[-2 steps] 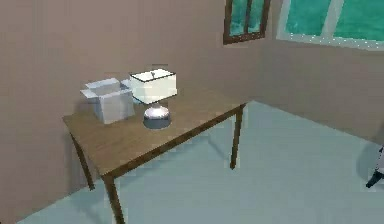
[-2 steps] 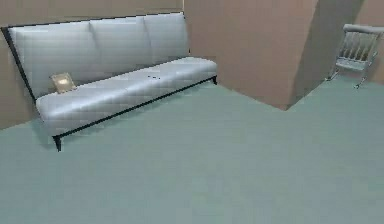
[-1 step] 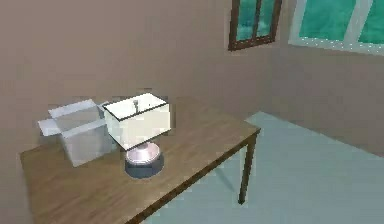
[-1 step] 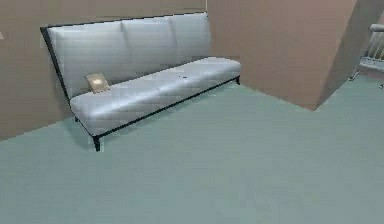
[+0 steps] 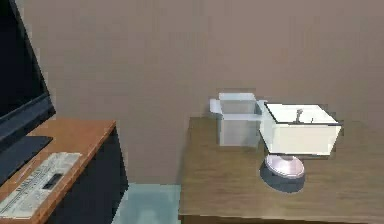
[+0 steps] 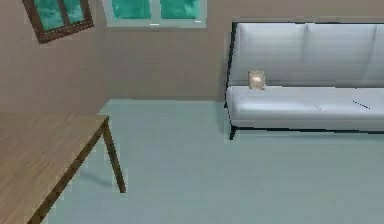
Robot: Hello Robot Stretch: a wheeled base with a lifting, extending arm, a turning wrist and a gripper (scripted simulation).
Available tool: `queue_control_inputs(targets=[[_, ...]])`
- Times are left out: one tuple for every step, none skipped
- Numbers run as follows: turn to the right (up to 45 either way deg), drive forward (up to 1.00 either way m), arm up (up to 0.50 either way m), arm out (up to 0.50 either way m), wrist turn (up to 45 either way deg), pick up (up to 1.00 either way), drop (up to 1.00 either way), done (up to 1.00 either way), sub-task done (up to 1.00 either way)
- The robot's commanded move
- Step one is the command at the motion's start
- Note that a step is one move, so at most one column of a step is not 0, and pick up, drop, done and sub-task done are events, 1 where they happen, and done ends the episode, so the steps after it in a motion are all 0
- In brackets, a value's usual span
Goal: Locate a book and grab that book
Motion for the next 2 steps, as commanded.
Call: queue_control_inputs(targets=[[-45.0,0.00,0.00,0.00,0.0,0.00,0.00,0.00,0.00],[-18.0,0.00,0.00,0.00,0.0,0.00,0.00,0.00,0.00]])
